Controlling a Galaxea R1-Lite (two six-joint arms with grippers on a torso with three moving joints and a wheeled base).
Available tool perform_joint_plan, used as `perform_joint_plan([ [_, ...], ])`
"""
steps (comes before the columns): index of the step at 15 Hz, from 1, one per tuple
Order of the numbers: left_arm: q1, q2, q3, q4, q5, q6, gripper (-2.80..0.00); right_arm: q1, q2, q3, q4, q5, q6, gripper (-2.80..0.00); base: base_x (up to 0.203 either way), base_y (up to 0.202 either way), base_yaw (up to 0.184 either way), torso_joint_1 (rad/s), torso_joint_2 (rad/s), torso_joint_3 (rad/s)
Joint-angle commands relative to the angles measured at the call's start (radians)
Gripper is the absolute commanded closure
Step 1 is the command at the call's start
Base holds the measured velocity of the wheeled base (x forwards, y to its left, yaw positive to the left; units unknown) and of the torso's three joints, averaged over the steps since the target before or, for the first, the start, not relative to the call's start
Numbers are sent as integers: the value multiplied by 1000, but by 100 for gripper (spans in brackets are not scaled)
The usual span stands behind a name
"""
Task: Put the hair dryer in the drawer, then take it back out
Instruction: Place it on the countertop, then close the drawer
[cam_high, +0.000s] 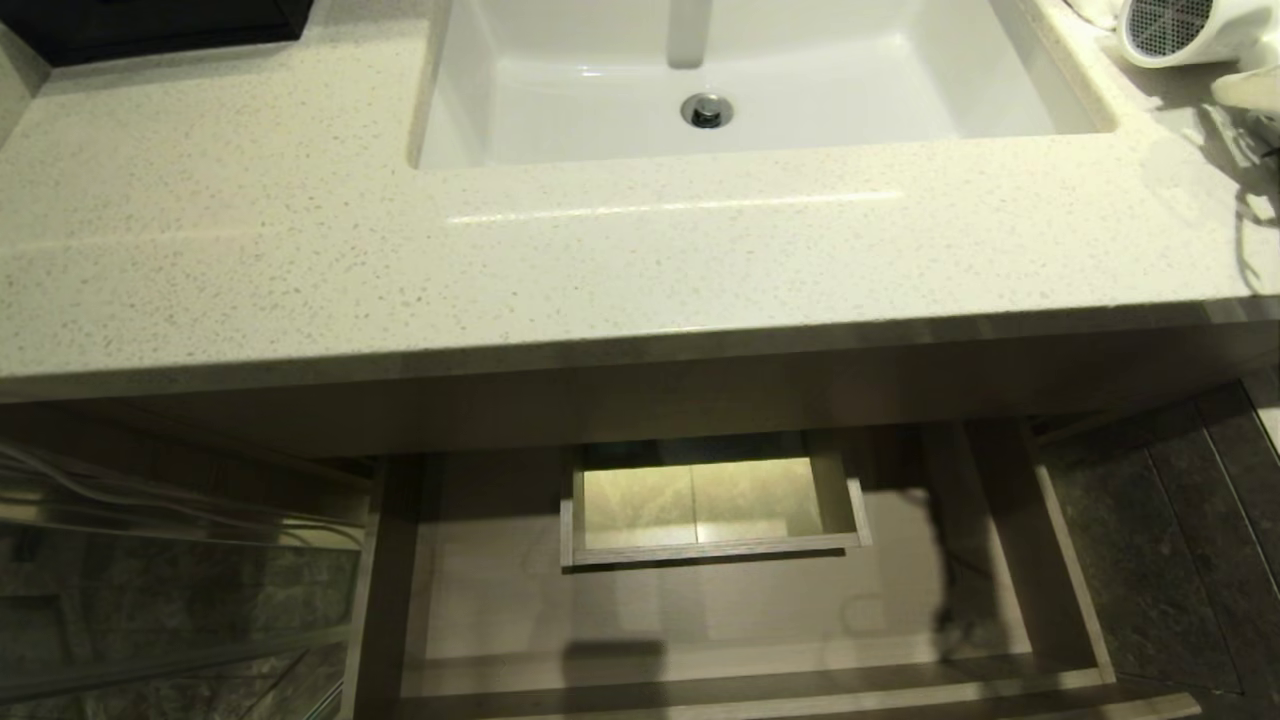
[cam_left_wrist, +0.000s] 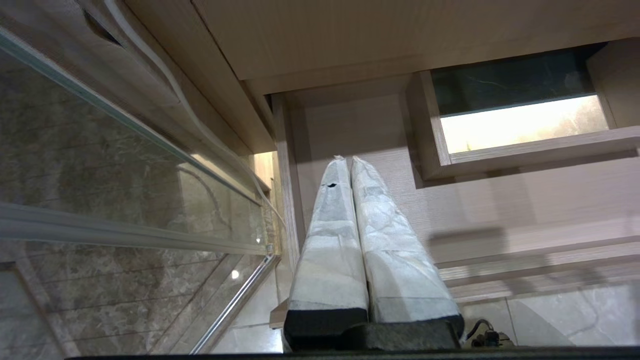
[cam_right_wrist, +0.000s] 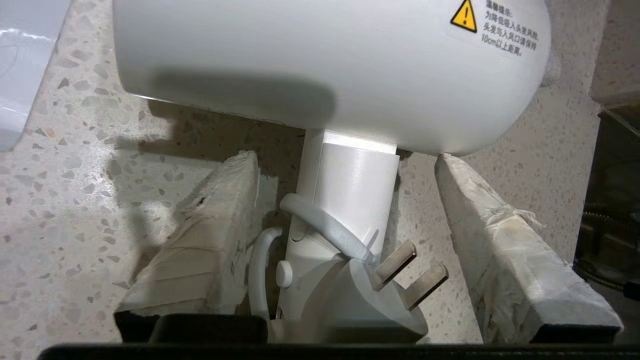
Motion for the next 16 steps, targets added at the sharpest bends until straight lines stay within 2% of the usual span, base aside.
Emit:
perform_joint_plan([
  [1, -1, 0, 2, 0, 0, 1, 0, -4, -48, 8, 9, 30, -1, -280, 0, 0, 0, 0, 0, 0],
  [5, -1, 0, 2, 0, 0, 1, 0, -8, -218, 122, 3, 81, 1, -280, 0, 0, 0, 0, 0, 0],
  [6, -1, 0, 2, 0, 0, 1, 0, -16, -271, 164, 7, 100, -2, 0, 0, 0, 0, 0, 0, 0],
  [10, -1, 0, 1, 0, 0, 1, 0, -28, -481, 356, 0, 120, -9, 0, 0, 0, 0, 0, 0, 0],
  [16, -1, 0, 0, 0, 0, 1, 0, -30, -599, 456, 9, 117, -5, 0, 0, 0, 0, 0, 0, 0],
])
